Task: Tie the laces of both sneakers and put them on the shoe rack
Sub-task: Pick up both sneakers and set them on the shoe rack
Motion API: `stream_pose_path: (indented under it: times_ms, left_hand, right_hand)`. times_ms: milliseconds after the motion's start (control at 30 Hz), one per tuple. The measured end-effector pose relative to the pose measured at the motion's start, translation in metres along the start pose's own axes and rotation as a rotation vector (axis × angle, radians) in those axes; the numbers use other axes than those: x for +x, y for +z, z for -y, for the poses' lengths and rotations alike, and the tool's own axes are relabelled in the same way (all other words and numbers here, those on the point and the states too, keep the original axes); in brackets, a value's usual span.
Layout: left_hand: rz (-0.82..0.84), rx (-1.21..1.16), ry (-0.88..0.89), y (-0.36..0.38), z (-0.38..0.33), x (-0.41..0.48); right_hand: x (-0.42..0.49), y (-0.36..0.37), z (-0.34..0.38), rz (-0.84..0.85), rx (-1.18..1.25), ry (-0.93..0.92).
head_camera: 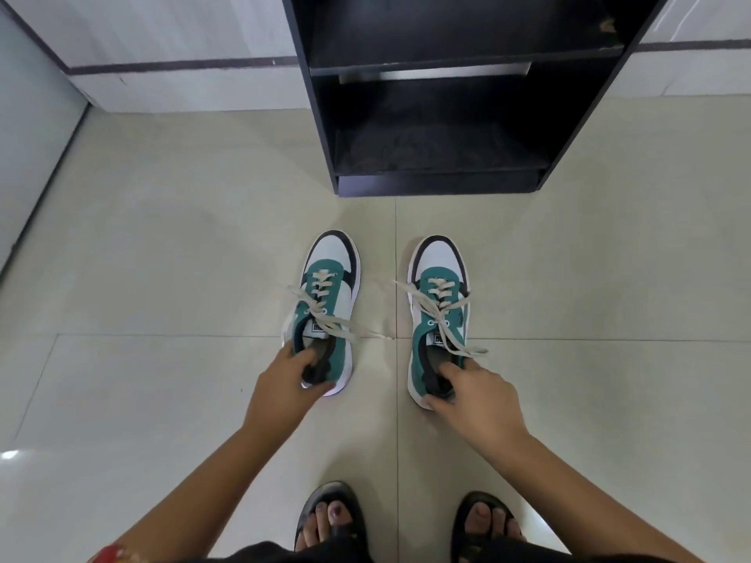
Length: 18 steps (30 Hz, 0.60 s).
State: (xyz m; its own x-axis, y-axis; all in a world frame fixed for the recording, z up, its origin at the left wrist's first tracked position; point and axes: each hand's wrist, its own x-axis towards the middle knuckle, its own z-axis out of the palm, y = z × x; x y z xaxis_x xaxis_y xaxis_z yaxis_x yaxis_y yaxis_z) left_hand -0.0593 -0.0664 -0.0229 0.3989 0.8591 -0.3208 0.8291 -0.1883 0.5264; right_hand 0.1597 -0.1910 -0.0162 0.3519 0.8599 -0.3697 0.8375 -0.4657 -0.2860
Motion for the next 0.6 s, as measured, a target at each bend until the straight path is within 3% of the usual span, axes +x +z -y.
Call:
stream_pose_path:
  times_ms: [333,600]
  left_hand:
    - [-0.038,-0.123,0.057,0.009,-0.032,-0.004]
    - [-0.068,-0.102,0.12,-0.084,-0.102,-0.018]
  right_hand:
    - [0.004,-0.008,-0.006,-0.182,0.094,-0.017]
    - [-0.023,-0.12,0.016,-0.234,-0.021,-0.066]
